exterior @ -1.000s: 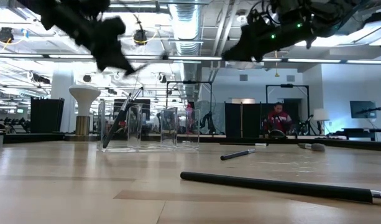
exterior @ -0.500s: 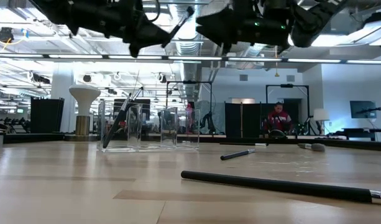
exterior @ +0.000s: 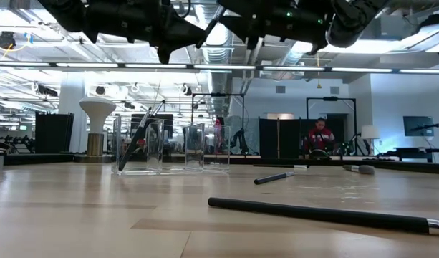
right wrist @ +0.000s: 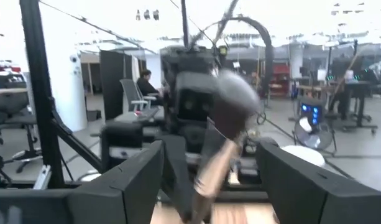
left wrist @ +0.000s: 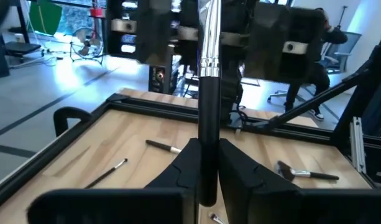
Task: Put items in baskets/containers
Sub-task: Put the blush brush into the middle section of the transparent organizer
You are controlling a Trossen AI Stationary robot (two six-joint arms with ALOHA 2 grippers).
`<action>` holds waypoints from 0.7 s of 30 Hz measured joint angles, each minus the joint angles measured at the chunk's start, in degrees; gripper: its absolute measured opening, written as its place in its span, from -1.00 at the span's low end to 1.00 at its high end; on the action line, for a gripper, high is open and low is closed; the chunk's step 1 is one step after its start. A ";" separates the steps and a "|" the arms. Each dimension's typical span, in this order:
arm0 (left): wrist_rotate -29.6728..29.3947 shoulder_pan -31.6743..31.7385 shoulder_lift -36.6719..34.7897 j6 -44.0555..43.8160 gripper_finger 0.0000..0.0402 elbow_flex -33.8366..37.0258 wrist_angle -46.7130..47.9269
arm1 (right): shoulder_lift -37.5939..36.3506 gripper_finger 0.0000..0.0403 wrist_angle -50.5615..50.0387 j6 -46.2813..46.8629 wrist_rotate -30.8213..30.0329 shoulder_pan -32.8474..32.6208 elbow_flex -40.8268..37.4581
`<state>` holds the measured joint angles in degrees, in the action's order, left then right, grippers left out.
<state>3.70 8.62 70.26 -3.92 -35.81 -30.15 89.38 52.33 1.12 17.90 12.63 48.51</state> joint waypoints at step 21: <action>-1.13 -0.24 0.00 0.20 -0.81 0.00 -0.17 | 0.00 -0.93 3.16 -2.67 0.25 0.70 0.04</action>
<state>2.57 8.38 70.26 -3.73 -35.81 -30.33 89.38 55.49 -1.56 18.14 13.33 48.56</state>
